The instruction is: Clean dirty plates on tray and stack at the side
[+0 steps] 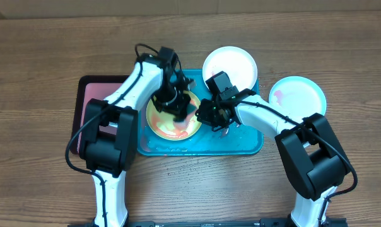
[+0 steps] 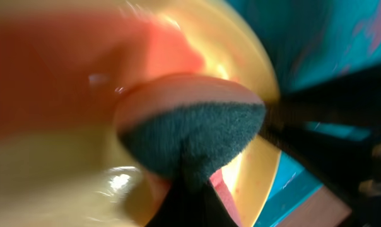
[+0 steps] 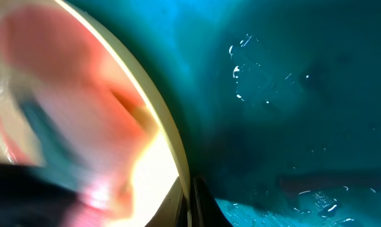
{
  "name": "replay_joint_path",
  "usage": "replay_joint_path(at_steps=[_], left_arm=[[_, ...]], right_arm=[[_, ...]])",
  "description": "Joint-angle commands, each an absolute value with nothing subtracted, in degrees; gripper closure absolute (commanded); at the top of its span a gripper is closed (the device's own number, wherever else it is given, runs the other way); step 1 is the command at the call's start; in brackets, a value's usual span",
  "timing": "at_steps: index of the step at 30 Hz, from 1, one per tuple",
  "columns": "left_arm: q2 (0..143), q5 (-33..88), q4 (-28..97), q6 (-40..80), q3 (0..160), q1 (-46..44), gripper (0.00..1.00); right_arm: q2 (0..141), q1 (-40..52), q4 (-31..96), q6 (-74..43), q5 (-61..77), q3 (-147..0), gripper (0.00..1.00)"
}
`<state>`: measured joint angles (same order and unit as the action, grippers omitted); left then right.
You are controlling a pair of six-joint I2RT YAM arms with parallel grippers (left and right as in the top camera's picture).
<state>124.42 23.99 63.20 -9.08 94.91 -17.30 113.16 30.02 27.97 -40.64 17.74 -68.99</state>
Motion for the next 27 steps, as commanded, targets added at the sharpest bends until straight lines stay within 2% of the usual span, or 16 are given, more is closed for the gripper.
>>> replay_joint_path(at_steps=[1, 4, 8, 17, 27], left_arm=[[124.8, 21.4, 64.1, -0.3, 105.2, -13.8, 0.96], [124.8, 16.7, 66.5, 5.0, 114.7, -11.2, 0.96], [124.8, 13.9, 68.5, 7.5, 118.8, -9.9, 0.96], [124.9, 12.0, 70.7, 7.5, 116.0, -9.8, 0.96], [124.9, 11.6, 70.1, 7.5, 113.4, -9.8, 0.96]], right_arm=[[113.9, 29.8, 27.8, -40.1, 18.2, -69.1, 0.96], [112.4, 29.8, 31.0, -40.0, 17.4, -70.3, 0.96], [108.0, 30.0, 35.0, -40.0, 9.5, -71.0, 0.96], [93.9, 36.8, 45.9, -37.0, -20.2, -71.0, 0.96], [91.1, 48.8, 57.3, -37.7, -50.7, -71.0, 0.96]])
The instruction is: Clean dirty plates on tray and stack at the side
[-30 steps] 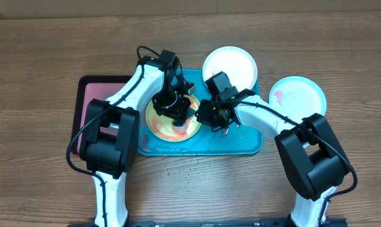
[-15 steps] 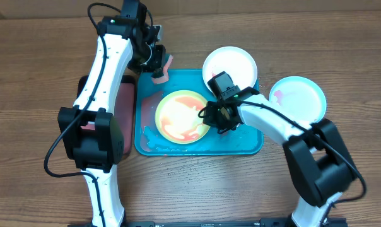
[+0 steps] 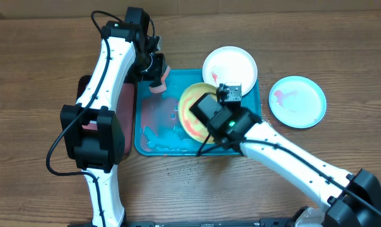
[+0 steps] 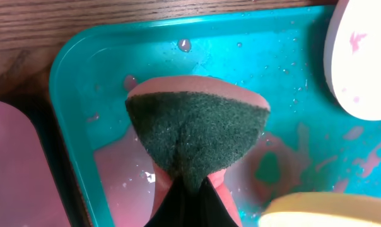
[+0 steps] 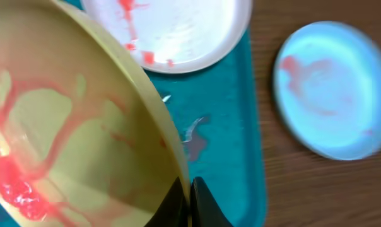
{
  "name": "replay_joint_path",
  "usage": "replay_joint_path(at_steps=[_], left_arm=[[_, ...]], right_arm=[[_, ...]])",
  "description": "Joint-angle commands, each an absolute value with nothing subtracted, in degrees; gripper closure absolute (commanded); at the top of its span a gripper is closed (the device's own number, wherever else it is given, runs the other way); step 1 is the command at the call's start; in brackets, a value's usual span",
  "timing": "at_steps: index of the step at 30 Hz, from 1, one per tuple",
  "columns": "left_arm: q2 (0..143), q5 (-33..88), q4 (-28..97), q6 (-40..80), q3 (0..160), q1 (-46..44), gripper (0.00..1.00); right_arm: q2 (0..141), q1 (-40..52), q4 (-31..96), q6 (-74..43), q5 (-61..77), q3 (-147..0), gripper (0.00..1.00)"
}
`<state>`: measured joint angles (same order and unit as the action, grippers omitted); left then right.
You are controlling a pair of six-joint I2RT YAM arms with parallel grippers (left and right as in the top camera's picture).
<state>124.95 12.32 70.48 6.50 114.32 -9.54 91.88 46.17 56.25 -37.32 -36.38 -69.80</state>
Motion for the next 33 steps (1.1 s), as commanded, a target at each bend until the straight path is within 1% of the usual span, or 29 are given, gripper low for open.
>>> replay_joint_path(at_steps=[1, 11, 16, 22, 33], left_arm=[[124.9, 11.5, 69.8, 7.5, 113.1, -9.8, 0.96], [124.9, 11.4, 69.2, 7.5, 112.6, -9.8, 0.96], [124.9, 11.4, 68.9, 7.5, 112.6, -9.8, 0.96], [124.9, 11.4, 68.9, 7.5, 112.6, -9.8, 0.96], [124.9, 11.4, 68.8, 7.5, 112.6, -9.8, 0.96]], right_arm=[[91.1, 49.6, 57.8, -37.7, -53.1, -71.0, 0.96], [91.1, 57.3, 61.3, -37.7, -78.7, -71.0, 0.96], [91.1, 61.3, 61.4, -37.7, -89.3, -71.0, 0.96], [91.1, 64.1, 61.2, -37.0, -90.1, -71.0, 0.96], [91.1, 64.2, 61.2, -37.9, -89.8, -71.0, 0.96]])
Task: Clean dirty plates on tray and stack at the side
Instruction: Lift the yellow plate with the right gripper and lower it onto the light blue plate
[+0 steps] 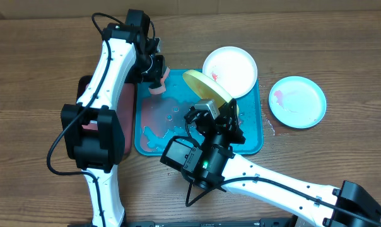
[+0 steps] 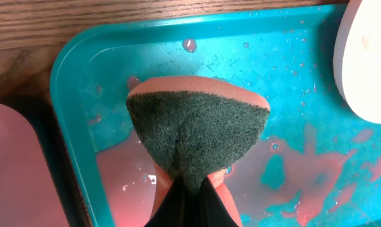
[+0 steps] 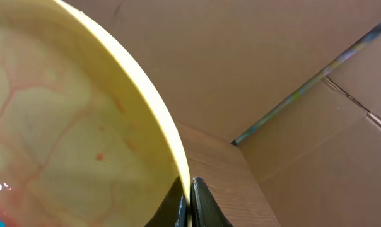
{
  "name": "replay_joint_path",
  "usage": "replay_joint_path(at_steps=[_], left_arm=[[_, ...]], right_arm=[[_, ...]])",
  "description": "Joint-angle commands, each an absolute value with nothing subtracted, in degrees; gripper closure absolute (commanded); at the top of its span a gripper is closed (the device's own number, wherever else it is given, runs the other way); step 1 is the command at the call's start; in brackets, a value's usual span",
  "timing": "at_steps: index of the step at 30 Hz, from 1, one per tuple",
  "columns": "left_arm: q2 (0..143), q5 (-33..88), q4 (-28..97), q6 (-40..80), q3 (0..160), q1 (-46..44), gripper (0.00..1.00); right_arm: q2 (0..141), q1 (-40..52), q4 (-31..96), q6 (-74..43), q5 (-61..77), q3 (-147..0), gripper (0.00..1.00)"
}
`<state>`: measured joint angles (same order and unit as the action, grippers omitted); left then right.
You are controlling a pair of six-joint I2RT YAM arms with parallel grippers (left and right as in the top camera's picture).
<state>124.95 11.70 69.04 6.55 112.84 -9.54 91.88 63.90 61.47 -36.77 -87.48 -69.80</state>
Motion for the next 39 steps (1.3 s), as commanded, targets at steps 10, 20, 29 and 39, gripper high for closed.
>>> replay_joint_path(at_steps=[10, 20, 29, 39], left_arm=[[124.9, 11.4, 68.8, 7.5, 112.6, -9.8, 0.96], [124.9, 11.4, 68.8, 7.5, 112.6, -9.8, 0.96], [124.9, 11.4, 68.9, 7.5, 112.6, -9.8, 0.96], [124.9, 9.9, 68.6, 7.5, 112.6, -9.8, 0.96]], right_arm=[[91.1, 63.2, 61.2, -39.2, -74.7, -71.0, 0.96], [90.6, 50.3, 60.5, -42.7, -35.4, -71.0, 0.96], [84.8, 20.3, 54.5, -30.9, -3.3, -71.0, 0.96], [88.2, -17.0, 52.4, -29.5, 4.6, -66.0, 0.96]])
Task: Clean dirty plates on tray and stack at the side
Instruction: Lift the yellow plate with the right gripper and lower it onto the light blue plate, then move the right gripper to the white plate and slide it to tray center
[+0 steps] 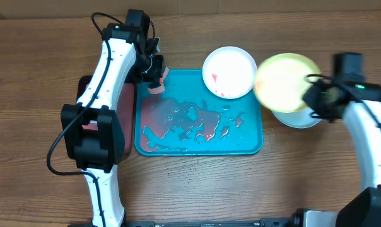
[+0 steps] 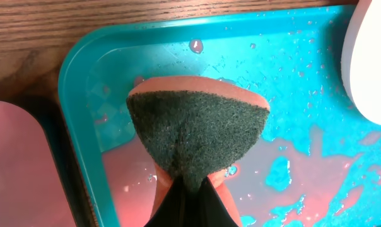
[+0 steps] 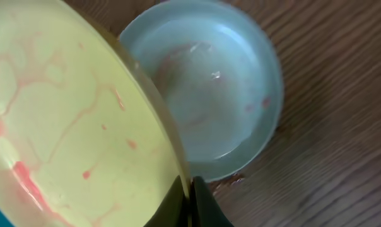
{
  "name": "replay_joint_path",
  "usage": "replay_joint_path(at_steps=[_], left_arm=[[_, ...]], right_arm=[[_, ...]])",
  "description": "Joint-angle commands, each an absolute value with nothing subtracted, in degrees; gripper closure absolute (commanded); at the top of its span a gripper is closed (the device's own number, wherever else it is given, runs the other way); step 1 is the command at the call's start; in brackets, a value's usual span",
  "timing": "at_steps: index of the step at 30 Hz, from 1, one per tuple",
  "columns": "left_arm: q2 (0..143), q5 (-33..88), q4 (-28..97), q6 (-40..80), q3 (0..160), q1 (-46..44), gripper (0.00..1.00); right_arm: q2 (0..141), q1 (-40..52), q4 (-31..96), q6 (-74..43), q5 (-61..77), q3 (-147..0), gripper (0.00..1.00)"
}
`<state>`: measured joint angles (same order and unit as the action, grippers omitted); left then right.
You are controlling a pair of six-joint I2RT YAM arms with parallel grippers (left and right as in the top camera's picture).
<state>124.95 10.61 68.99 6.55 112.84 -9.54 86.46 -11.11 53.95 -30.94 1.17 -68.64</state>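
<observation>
My right gripper (image 3: 189, 189) is shut on the rim of the yellow plate (image 1: 284, 82), which still shows thin red streaks (image 3: 70, 126). It holds the plate above the light blue plate (image 3: 222, 107) that lies on the table right of the teal tray (image 1: 253, 146). A white plate (image 1: 228, 70) with red spots rests on the tray's far right corner. My left gripper (image 2: 189, 189) is shut on the orange and green sponge (image 2: 197, 135), held over the tray's far left corner (image 2: 77, 69). Pink liquid pools across the tray floor.
A pink tray (image 1: 83, 113) lies left of the teal one, partly under my left arm. Bare wooden table (image 1: 190, 189) surrounds both trays. The white plate's edge (image 2: 373, 63) shows at the right of the left wrist view.
My right gripper has gone from above the tray's middle, plate tipped steeply up, to the right side over the light blue plate. The left gripper and sponge are where they were.
First the sponge was pressed into the yellow plate on the tray while my right gripper held its rim. Then the sponge stood at the tray's far left corner and the plate was lifted. Then it was tilted up over the tray, and now hangs over the blue plate.
</observation>
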Motion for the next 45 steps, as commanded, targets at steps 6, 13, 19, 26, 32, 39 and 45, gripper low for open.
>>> replay_joint_path(at_steps=[6, 13, 19, 26, 32, 39, 45], left_arm=[[124.9, 9.9, 68.3, 7.5, 112.6, -9.8, 0.96], [124.9, 9.9, 68.3, 7.5, 112.6, -9.8, 0.96], [124.9, 9.9, 68.2, 7.5, 112.6, -9.8, 0.96], [124.9, 9.9, 68.1, 7.5, 112.6, -9.8, 0.96], [124.9, 9.9, 68.1, 7.5, 112.6, -9.8, 0.96], [124.9, 9.9, 67.7, 7.7, 112.6, -9.8, 0.96], [124.9, 9.9, 67.3, 7.7, 112.6, -9.8, 0.96]], right_arm=[[93.4, -21.7, 48.6, -29.5, 4.6, -62.5, 0.96], [99.0, -20.5, 45.0, -29.5, 4.7, -62.2, 0.75], [99.2, -17.1, 42.7, -25.0, 12.9, -64.6, 0.59], [99.3, -6.0, 37.7, -25.8, 18.1, -68.1, 0.52], [102.1, 4.2, 32.7, -36.1, 10.3, -68.1, 0.53], [108.2, 10.2, 27.9, -42.7, 8.2, -68.1, 0.65], [112.0, 12.2, 21.9, -41.8, 7.3, -68.1, 0.70]])
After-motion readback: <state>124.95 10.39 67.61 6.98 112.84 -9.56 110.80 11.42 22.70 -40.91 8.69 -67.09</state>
